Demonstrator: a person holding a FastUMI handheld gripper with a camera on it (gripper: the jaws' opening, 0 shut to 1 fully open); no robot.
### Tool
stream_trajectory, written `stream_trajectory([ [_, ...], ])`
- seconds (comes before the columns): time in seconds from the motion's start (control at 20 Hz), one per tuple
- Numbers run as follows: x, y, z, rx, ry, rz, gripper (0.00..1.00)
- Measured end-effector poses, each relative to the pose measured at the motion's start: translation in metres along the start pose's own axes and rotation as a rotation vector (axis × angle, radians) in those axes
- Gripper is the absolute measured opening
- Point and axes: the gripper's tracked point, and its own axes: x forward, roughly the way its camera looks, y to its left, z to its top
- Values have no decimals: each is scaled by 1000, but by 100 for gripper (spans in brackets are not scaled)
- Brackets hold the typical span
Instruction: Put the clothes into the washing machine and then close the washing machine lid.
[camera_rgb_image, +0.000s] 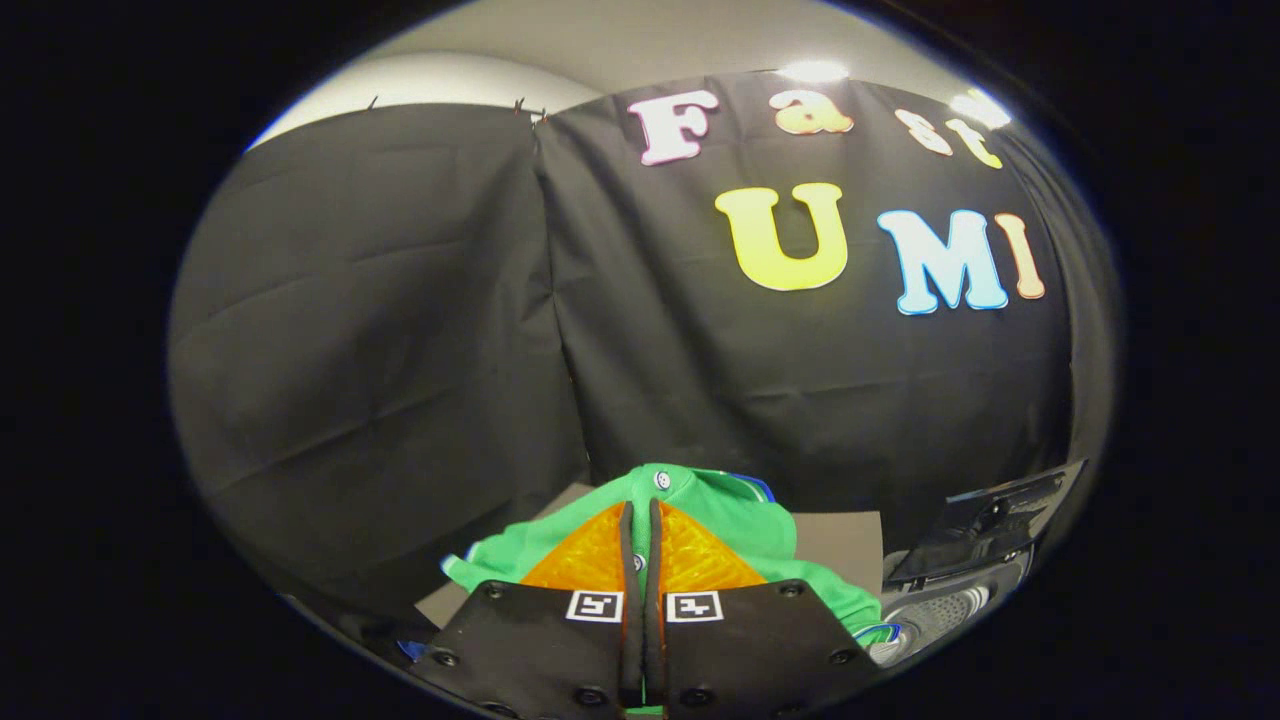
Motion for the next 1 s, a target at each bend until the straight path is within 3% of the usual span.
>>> stream_trajectory([
  [0.5, -69, -71, 78, -49, -164, -147, 2],
  [1.0, -151, -188, 113, -16, -247, -327, 2],
])
